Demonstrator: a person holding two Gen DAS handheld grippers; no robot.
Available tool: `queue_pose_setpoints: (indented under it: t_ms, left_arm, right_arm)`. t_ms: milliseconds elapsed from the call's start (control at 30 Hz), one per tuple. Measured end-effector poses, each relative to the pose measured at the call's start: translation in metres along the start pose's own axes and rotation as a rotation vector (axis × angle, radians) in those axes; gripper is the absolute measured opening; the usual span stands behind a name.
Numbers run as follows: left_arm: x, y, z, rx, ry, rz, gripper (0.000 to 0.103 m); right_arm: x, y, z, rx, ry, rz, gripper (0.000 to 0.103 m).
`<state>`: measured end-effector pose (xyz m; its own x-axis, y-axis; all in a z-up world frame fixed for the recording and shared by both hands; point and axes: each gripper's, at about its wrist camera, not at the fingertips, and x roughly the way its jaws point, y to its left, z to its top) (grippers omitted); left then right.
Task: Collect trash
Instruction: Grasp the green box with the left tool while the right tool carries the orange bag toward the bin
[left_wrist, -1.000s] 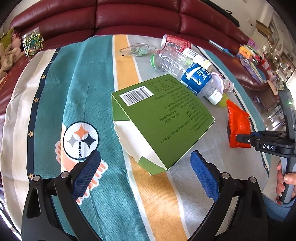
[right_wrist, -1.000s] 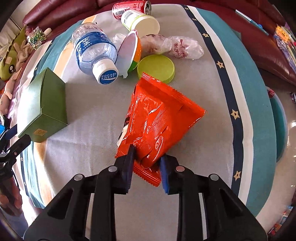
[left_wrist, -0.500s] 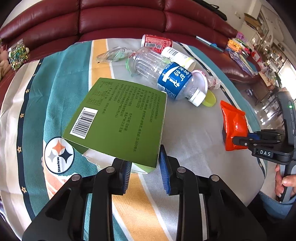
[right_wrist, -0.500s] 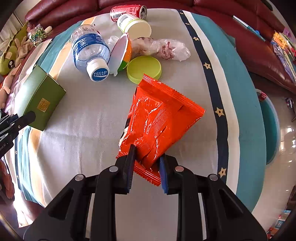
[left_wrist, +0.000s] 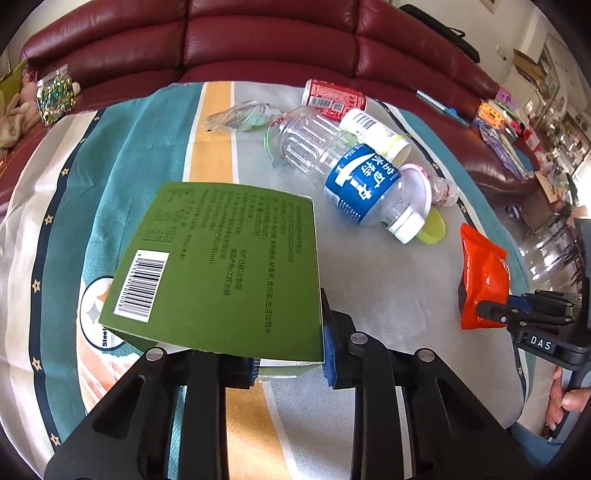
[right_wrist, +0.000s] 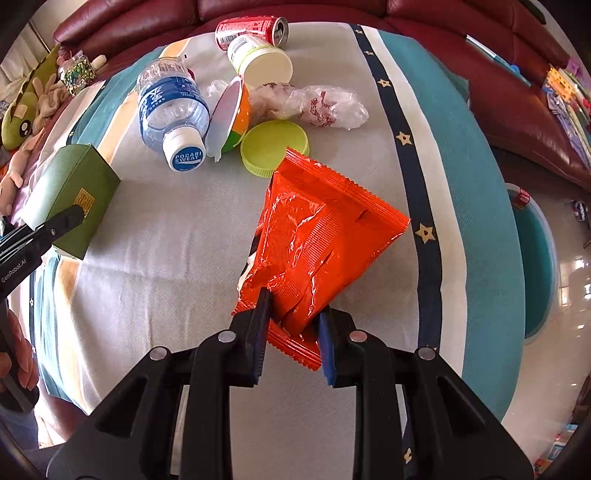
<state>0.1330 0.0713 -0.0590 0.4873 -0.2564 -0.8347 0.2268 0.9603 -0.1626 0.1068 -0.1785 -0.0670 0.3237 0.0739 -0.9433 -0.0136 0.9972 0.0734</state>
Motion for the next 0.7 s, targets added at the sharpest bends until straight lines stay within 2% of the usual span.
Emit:
queue_pose_setpoints:
  t_ms: [367, 700]
  left_arm:
    - [-0.042, -0.039, 0.009, 0.050, -0.056, -0.039, 0.026]
    - [-0.063, -0.121, 0.013, 0.167, -0.082, -0.123, 0.026]
  right_arm:
    - [-0.034, -0.033, 0.003, 0.014, -0.076, 0.016, 0.022]
    - [-0.062, -0.100, -0.016, 0.086, -0.131, 0.011, 0.022]
